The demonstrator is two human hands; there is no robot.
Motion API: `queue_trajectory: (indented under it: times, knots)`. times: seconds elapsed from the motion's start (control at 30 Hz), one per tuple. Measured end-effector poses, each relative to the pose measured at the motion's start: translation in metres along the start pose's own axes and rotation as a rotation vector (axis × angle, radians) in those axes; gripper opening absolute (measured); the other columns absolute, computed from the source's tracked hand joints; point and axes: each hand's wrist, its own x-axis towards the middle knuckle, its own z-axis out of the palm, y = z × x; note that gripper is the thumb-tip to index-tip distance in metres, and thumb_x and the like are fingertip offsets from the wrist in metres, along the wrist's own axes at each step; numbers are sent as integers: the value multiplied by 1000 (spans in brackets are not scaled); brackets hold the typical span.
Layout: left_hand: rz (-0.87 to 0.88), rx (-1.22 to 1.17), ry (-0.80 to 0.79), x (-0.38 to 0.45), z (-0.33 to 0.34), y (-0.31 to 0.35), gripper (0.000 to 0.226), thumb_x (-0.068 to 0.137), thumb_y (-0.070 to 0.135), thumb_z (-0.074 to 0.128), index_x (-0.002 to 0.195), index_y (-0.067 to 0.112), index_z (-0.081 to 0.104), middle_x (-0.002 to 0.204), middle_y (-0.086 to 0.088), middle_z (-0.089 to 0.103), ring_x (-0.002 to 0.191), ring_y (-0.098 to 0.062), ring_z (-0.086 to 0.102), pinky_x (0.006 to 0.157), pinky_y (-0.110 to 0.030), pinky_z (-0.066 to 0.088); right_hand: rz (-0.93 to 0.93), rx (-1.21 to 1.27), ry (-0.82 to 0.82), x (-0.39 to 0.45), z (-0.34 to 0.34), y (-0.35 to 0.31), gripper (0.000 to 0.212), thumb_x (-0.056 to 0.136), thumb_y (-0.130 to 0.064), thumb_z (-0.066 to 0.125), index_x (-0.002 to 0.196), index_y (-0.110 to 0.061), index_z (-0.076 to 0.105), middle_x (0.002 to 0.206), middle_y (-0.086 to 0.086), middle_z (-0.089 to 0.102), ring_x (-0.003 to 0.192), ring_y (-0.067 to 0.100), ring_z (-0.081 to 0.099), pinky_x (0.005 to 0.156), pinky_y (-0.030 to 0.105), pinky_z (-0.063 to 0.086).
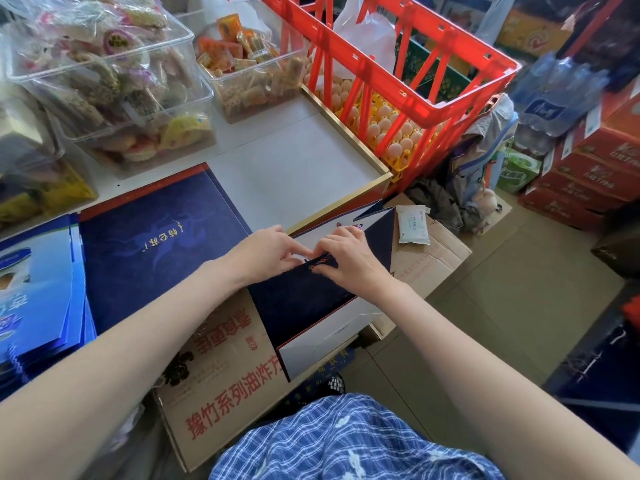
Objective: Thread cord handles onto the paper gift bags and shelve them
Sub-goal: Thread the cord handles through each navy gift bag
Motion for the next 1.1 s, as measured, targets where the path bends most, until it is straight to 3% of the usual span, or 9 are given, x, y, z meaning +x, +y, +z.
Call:
queue_trajectory:
  times: [0.17, 0.27, 0.43, 0.53, 0.67, 0.87, 1.1]
  knots:
    - [93, -17, -112, 11, -7, 2, 28, 89, 20, 58, 112, 33, 66, 74, 5, 57, 84, -12, 47, 68, -17, 34, -8, 22, 45, -6, -2, 5, 13, 86, -27, 66, 91, -14, 66, 89, -5, 63, 94, 13, 45, 104, 33, 19]
    - [106, 29, 55, 15, 0, 4, 16, 85, 29, 65, 99, 30, 72, 81, 9, 50, 94, -13, 50, 74, -20, 36, 16, 69, 66, -4, -4, 6, 12, 85, -24, 68, 89, -13, 67, 87, -4, 63, 91, 12, 44, 103, 33, 21]
    - [115, -110, 204, 17, 6, 2, 11, 82, 28, 69, 87, 21, 76, 92, 8, 50, 100, -9, 33, 83, -23, 32, 31, 112, 120, -4, -7, 9, 11, 82, -22, 70, 85, -12, 66, 82, -9, 58, 87, 9, 40, 91, 30, 26]
    - [99, -92, 231, 18, 6, 3, 12, 83, 26, 68, 89, 20, 76, 91, 9, 52, 94, -10, 41, 81, -25, 36, 49, 109, 96, -1, -8, 9, 11, 84, -21, 68, 90, -12, 65, 88, -5, 62, 89, 9, 39, 89, 27, 23]
    - [90, -154, 233, 17, 5, 4, 10, 82, 21, 69, 88, 16, 76, 91, 9, 52, 86, -11, 53, 82, -25, 43, 37, 82, 23, 5, -10, 10, 14, 85, -26, 66, 94, -16, 63, 90, -12, 53, 92, 9, 37, 92, 31, 23]
    - [110, -175, 226, 15, 1, 1, 10, 82, 19, 69, 88, 14, 76, 91, 8, 52, 82, -10, 52, 77, -19, 40, 34, 97, 99, 5, -4, 5, 16, 84, -27, 68, 94, -14, 67, 94, -4, 62, 93, 11, 42, 96, 33, 23]
    - [148, -230, 204, 16, -2, -3, 10, 81, 16, 70, 88, 13, 76, 91, 8, 53, 75, -2, 52, 69, -3, 36, -3, 130, 89, 6, -10, 7, 15, 82, -26, 70, 90, -14, 67, 90, -4, 62, 94, 15, 48, 97, 34, 24]
